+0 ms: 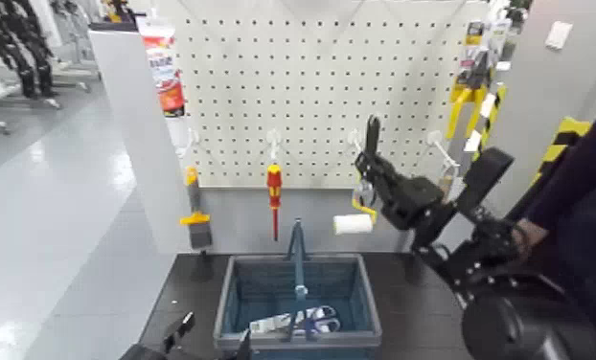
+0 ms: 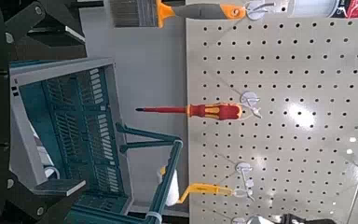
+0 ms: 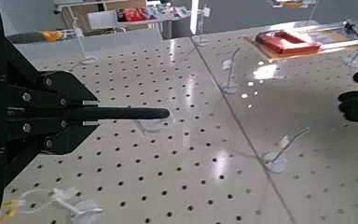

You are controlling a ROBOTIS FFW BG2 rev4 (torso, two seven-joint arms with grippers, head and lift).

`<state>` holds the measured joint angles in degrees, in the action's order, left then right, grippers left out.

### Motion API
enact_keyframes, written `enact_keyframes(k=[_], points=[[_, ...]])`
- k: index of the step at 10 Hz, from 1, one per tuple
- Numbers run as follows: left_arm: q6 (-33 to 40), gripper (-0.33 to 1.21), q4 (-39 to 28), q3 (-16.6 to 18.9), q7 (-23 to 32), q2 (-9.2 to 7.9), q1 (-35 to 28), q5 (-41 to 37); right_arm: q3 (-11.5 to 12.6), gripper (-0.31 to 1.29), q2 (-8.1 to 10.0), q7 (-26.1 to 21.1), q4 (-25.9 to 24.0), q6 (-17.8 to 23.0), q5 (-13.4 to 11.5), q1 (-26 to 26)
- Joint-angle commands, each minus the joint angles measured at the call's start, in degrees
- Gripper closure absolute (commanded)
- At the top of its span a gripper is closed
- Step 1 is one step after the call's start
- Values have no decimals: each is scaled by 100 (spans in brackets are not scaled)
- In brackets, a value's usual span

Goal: Put the black wrench into the crate.

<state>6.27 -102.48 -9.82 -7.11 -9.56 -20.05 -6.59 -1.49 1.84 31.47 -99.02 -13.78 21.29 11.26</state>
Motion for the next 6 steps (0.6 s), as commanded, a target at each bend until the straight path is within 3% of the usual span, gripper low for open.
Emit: enact_keyframes(k=[1,6], points=[[-3,21,0,-11,-1,-11,1,0,-9,115,9,0,261,-107,-37,-300],[-3,21,0,-29,-1,-2,1,0,-105,115,-17,53,700,-195,-143,-555]])
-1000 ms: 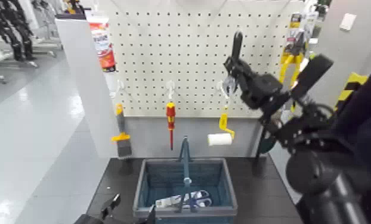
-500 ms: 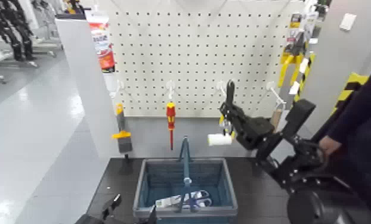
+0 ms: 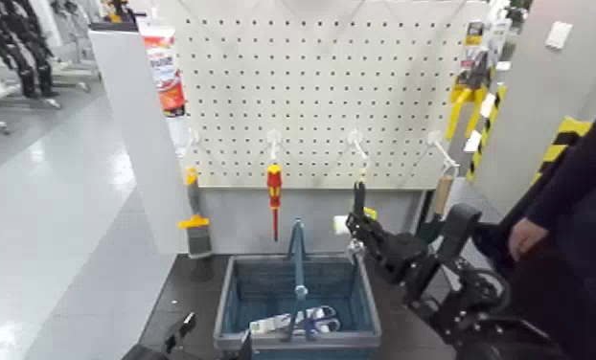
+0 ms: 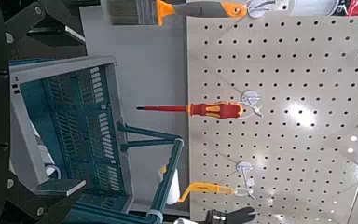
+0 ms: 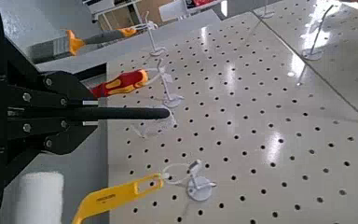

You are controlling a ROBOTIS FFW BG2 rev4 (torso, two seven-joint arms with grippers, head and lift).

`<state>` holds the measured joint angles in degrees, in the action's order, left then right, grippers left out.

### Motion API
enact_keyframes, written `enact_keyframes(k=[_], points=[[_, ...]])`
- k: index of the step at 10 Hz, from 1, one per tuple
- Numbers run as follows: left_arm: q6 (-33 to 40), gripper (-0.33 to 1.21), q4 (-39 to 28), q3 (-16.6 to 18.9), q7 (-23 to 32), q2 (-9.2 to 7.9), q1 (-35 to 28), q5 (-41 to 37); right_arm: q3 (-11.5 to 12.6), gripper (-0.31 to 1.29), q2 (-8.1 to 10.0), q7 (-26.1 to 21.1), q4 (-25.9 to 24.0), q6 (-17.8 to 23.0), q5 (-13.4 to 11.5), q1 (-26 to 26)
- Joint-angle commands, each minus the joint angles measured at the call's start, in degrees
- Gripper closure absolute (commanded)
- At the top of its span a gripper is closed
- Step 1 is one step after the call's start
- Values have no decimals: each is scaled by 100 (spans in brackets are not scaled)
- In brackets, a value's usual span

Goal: Put the black wrench into the crate.

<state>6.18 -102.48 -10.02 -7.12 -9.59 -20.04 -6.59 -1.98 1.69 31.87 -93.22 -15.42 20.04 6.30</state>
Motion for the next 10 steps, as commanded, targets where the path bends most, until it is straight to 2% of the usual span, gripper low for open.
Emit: enact_keyframes(k=[1,10], points=[[-3,21,0,-9,0,-8,0,0,-66,115,-2,21,199,-58,-53,-85],[-12,21,0,26,0,-8,0,-9,-180,114,-2,126,902,-154,-220,-182]])
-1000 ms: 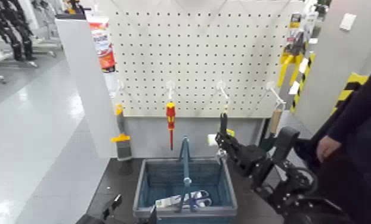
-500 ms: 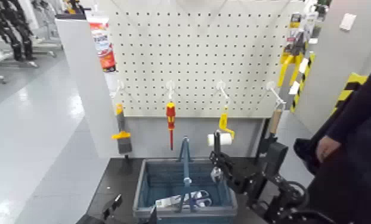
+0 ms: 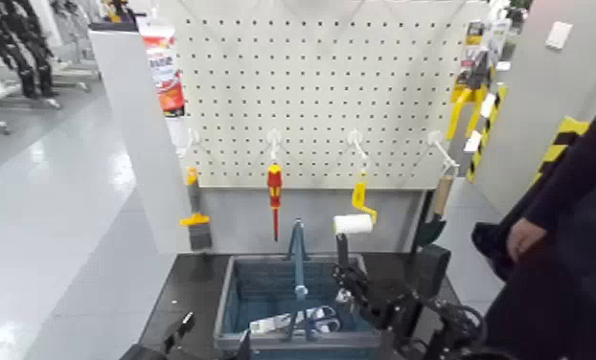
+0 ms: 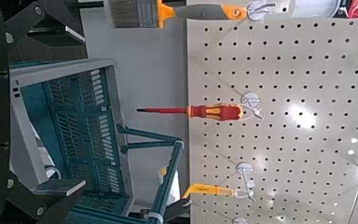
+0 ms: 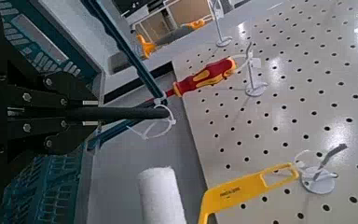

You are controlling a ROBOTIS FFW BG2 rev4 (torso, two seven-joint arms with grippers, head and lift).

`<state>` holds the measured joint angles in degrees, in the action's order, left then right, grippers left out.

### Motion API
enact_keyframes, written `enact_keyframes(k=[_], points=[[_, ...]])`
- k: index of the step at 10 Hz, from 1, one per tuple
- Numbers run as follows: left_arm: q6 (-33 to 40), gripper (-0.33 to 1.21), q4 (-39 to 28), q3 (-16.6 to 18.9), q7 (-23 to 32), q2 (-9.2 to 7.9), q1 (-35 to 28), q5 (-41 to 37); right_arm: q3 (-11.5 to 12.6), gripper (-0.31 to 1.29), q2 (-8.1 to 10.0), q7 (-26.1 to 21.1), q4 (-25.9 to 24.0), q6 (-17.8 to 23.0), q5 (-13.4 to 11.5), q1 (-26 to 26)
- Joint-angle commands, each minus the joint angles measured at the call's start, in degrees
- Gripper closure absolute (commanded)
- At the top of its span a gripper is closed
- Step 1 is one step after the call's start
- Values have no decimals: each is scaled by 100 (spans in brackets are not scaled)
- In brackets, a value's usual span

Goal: Put the black wrench into the crate.

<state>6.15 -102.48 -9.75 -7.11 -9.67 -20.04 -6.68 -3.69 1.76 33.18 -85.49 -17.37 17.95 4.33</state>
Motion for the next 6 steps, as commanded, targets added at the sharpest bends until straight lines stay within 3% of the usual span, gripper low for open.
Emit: enact_keyframes(k=[1,2,3,6], points=[[-9,21,0,0,0,0,0,0,8,95,-9,-5,208,-38,-2,24],[-9,21,0,-9,0,0,0,0,35,47,-9,4,261,-161,69,24],[-9,21,0,-9,0,0,0,0,52,32,-9,4,279,-161,78,24],[0,21,0,-9,0,-9,0,0,61,31,-9,4,217,-91,104,7]])
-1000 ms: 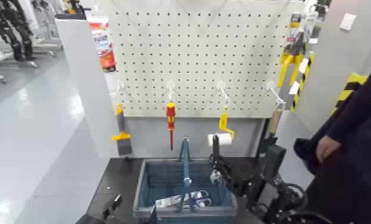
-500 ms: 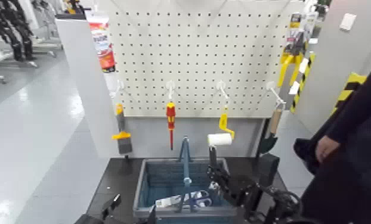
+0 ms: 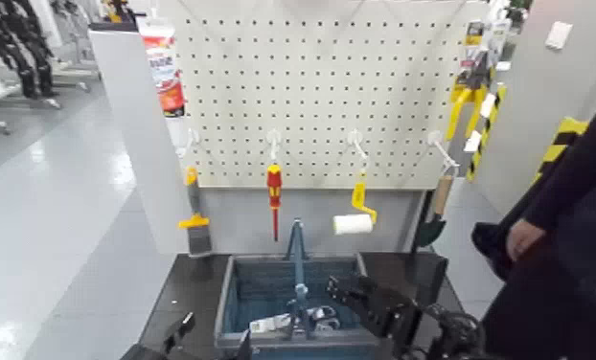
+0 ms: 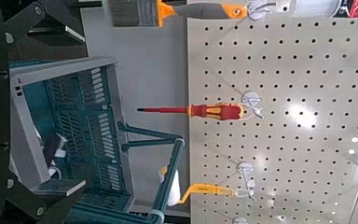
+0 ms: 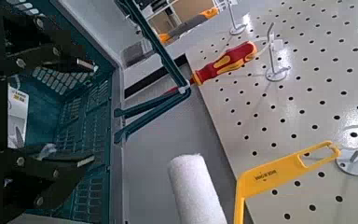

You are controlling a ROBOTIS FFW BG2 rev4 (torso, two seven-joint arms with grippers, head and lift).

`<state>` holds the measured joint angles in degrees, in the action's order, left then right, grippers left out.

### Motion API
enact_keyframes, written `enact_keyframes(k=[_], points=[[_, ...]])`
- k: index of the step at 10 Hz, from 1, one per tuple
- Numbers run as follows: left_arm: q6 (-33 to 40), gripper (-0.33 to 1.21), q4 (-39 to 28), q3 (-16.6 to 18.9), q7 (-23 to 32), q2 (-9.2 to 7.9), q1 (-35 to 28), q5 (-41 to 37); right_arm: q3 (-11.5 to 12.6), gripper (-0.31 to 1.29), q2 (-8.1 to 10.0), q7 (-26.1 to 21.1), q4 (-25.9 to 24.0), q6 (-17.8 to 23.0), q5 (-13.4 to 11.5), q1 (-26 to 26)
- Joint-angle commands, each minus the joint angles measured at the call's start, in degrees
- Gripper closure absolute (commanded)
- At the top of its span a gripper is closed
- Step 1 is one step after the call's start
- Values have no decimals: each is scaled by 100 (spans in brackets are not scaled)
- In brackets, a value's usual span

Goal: Put the black wrench into the crate.

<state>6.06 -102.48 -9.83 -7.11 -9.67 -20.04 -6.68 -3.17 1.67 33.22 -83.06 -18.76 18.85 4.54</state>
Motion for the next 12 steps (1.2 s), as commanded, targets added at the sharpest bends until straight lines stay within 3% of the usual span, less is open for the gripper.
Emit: enact_keyframes(k=[1,3,5,7,8,9,10,12], points=[[9,21,0,-1,0,-9,0,0,9,30,0,0,-53,56,14,-23],[0,21,0,-1,-9,-9,0,0,18,29,0,-9,-158,153,-22,-59],[9,21,0,-1,-9,-18,-9,0,80,30,0,-290,-756,408,-540,-357],[26,21,0,8,-9,-9,-18,0,273,27,-88,-721,-1503,830,-777,-1192],[35,21,0,25,-9,-9,-44,0,291,26,-105,-861,-1881,1041,-1076,-1623],[44,21,-9,43,0,0,-70,0,212,26,-105,-1160,-2083,1243,-1076,-2027],[44,21,-26,69,8,0,-114,0,141,24,-158,-1441,-2153,1515,-918,-2379],[53,21,-79,140,26,9,-193,0,53,20,-264,-1811,-2320,1884,-1024,-2880]])
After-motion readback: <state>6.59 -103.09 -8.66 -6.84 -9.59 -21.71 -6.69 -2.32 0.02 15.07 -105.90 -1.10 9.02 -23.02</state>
